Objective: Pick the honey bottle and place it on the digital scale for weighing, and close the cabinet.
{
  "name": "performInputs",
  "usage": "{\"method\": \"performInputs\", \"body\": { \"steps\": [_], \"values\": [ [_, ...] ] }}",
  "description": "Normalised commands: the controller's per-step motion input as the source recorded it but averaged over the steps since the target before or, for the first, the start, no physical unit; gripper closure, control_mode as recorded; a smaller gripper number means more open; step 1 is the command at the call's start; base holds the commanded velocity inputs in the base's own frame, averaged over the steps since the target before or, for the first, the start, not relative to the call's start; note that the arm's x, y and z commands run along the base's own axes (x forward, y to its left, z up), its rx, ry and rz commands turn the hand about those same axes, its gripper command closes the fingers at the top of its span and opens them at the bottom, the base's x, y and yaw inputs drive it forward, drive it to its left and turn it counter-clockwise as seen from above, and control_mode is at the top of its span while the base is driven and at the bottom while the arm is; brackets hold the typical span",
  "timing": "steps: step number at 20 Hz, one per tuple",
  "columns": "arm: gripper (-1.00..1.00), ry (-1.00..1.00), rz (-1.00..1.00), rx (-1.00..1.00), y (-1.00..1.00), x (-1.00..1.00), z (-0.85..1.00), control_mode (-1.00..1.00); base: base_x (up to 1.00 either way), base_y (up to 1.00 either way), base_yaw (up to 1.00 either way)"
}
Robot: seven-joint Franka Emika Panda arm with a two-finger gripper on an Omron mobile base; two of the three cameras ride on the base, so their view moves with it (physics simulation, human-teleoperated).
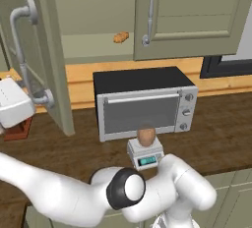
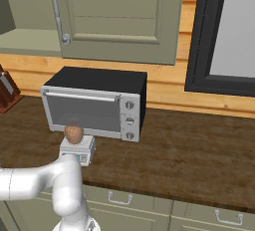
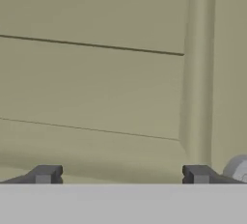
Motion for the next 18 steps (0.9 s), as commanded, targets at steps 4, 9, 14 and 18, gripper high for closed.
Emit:
{"method": "performInputs", "body": {
  "steps": [4,9,14,18],
  "values": [
    [-1.0,0.0,0.0,0.07,-0.74,0.66,0.23,-1.0,0.0,0.0,0.0],
    [-1.0,0.04,0.07,0.0,-0.72,0.47,0.18,-1.0,0.0,0.0,0.0],
    [-1.0,0.0,0.21,0.0,-0.81,0.51,-0.02,-1.0,0.0,0.0,0.0],
    [-1.0,-0.01,0.3,0.03,-0.77,0.63,-0.16,-1.0,0.0,0.0,0.0]
  ]
}}
